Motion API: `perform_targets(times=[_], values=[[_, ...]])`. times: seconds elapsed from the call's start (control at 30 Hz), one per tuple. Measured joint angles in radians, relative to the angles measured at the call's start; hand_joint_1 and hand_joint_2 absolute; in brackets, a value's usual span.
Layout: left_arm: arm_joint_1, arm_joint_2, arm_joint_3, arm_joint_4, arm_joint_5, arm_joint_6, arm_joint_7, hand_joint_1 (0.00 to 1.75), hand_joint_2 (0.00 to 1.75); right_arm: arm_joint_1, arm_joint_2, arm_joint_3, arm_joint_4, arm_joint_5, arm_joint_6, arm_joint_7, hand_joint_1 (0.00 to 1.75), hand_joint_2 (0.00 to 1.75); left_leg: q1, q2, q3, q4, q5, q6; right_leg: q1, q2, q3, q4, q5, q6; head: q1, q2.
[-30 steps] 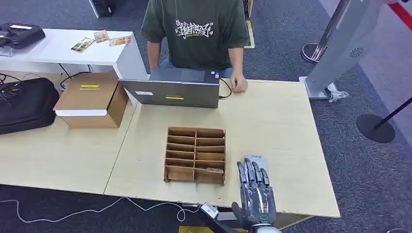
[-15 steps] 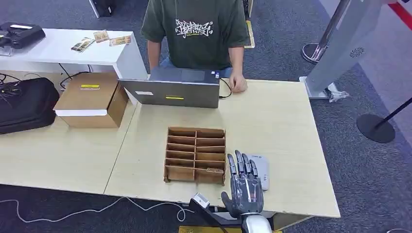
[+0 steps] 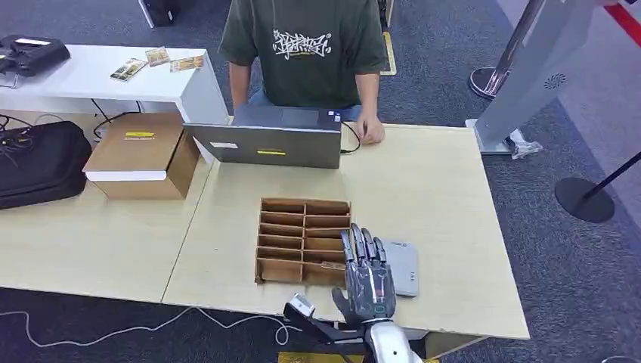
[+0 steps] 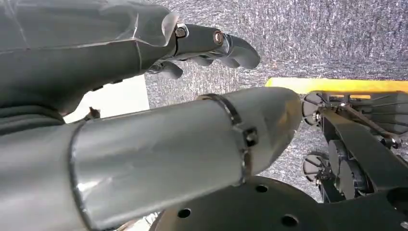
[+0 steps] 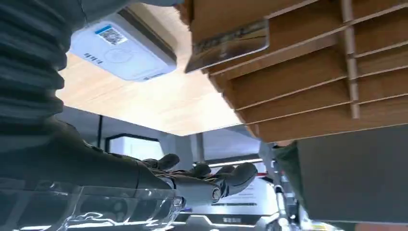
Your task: Pass the card to the sensor for recognition and then transmit it.
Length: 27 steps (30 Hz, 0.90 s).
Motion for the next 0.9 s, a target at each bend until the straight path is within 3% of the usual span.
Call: perform_targets(times=[0.17,0.43,0.9], values=[[0.0,0.002,0.0,0.0,0.0,-0.002,0.0,0.0,0.0,-0.021,0.019,-0.016,0.028,0.0,0.014,-0.047,0.0,1.75,0.0,0.0,0.0,0.0,0.0,0.0,0.0,0.0,0.0,0.0,0.0,0.0,0.0,0.0],[0.0,0.002,0.0,0.0,0.0,-0.004,0.0,0.0,0.0,-0.024,0.025,-0.023,0.052,0.0,0.038,-0.04,0.0,1.75,0.0,0.0,0.0,0.0,0.0,0.0,0.0,0.0,0.0,0.0,0.0,0.0,0.0,0.0],[0.002,0.013,0.0,0.0,0.0,-0.008,0.0,0.0,0.0,-0.043,-0.031,0.085,0.057,0.0,0.115,0.119,0.0,1.75,0.0,0.0,0.0,0.0,0.0,0.0,0.0,0.0,0.0,0.0,0.0,0.0,0.0,0.0]])
